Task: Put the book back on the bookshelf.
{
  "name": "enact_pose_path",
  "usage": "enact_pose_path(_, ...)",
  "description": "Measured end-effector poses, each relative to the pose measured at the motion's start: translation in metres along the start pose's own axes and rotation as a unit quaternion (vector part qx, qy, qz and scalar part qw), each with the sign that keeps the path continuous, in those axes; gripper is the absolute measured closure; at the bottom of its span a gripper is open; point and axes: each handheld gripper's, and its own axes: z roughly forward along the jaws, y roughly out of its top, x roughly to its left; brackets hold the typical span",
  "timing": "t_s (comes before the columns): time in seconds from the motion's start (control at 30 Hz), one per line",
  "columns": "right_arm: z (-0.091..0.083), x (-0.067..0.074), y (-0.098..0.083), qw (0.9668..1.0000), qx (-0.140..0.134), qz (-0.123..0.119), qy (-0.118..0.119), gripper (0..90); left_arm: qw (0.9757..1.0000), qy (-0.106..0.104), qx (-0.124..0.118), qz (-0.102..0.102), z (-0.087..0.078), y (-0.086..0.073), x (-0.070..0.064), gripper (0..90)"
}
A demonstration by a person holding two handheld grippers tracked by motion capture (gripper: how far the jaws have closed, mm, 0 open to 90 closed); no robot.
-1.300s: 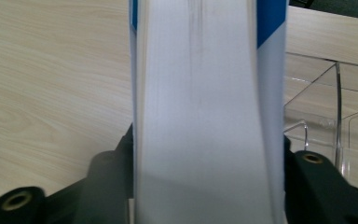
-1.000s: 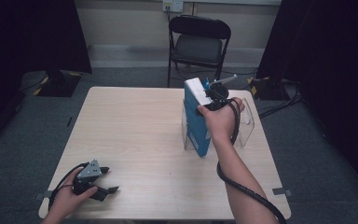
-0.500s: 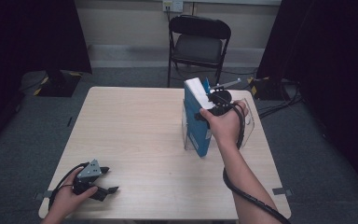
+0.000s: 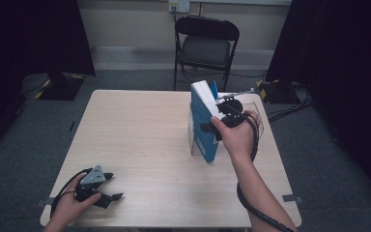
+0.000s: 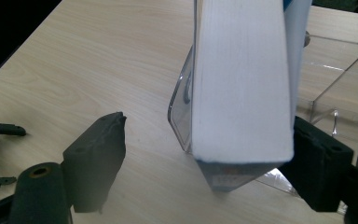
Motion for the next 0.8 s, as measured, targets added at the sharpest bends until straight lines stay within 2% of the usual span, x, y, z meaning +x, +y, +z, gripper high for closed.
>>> enact_pose_path(0.3, -0.005, 0.001, -0.016, 0.9995, 0.0, -0.028, 0.013, 17.4, 1.0, 0.003, -0.001, 0.003, 0.0, 0.0, 0.0, 13.3)
enact_pose_path(0.47, -0.007, 0.0, -0.022, 0.9993, -0.004, -0.031, 0.019, 17.7, 1.0, -0.001, -0.003, 0.0, 0.001, 0.0, 0.0, 13.2)
enact_pose_path(0.6, -0.007, -0.002, -0.026, 0.9985, -0.008, -0.05, 0.019, 18.2, 1.0, -0.001, -0.003, -0.001, 0.001, 0.0, 0.0, 13.1)
enact_pose_path(0.8, -0.005, -0.003, -0.033, 0.9979, -0.011, -0.06, 0.022, 18.4, 1.0, 0.0, -0.002, 0.0, 0.001, 0.0, 0.0, 13.1)
